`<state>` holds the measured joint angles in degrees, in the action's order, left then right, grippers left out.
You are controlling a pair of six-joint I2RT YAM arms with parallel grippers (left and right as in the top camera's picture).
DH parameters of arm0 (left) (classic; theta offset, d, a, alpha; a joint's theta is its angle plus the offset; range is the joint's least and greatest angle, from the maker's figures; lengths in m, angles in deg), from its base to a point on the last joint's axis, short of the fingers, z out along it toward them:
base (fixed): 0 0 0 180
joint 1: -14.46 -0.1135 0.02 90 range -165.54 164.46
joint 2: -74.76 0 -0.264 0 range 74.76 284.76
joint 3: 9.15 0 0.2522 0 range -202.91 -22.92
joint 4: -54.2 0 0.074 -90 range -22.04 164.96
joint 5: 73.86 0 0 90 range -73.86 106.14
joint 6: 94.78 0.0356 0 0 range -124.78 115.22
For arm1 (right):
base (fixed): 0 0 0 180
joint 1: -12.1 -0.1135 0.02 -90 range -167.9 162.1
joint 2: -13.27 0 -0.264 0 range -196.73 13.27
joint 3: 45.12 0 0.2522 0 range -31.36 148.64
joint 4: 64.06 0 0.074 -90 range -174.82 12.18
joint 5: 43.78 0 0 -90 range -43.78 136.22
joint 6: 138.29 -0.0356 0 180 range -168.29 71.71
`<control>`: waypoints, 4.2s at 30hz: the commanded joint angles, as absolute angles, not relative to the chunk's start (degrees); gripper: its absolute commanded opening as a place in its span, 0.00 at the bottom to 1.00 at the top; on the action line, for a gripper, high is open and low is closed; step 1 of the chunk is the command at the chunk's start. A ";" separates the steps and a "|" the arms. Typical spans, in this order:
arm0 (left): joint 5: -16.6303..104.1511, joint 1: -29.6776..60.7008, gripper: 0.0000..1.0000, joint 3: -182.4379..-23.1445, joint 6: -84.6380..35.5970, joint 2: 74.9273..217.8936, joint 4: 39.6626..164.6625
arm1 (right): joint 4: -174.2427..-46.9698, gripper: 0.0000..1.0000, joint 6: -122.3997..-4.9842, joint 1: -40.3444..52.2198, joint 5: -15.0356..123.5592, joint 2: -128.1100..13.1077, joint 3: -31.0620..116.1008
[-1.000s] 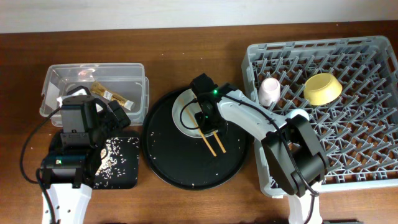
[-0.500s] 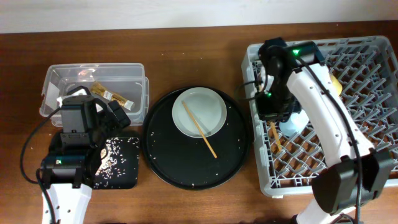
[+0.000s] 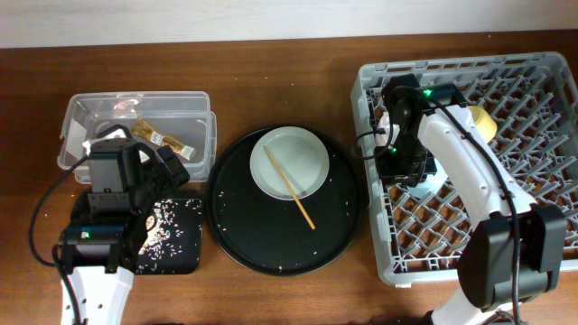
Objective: Sort waste into correct bins and load items into the dishwasher rack
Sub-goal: 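Grasp the wooden chopsticks with the right gripper and lift, then place the chopsticks into the dish rack and release, then grasp the white plate rim with the right gripper, then stand the white plate upright in the dish rack, release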
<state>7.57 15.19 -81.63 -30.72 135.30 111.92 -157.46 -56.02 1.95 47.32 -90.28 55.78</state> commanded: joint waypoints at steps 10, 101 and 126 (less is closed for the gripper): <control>7.15 15.15 0.99 -82.05 -30.00 135.01 111.83 | -147.51 0.34 -47.95 -10.55 82.86 -89.90 56.39; 7.15 15.15 0.99 -82.05 -30.00 135.01 112.64 | -131.80 0.38 -63.84 -14.64 44.00 -100.50 58.84; 7.15 15.13 0.99 -82.05 -30.00 135.01 112.64 | -125.15 0.04 -58.51 -1.05 14.58 -63.02 51.43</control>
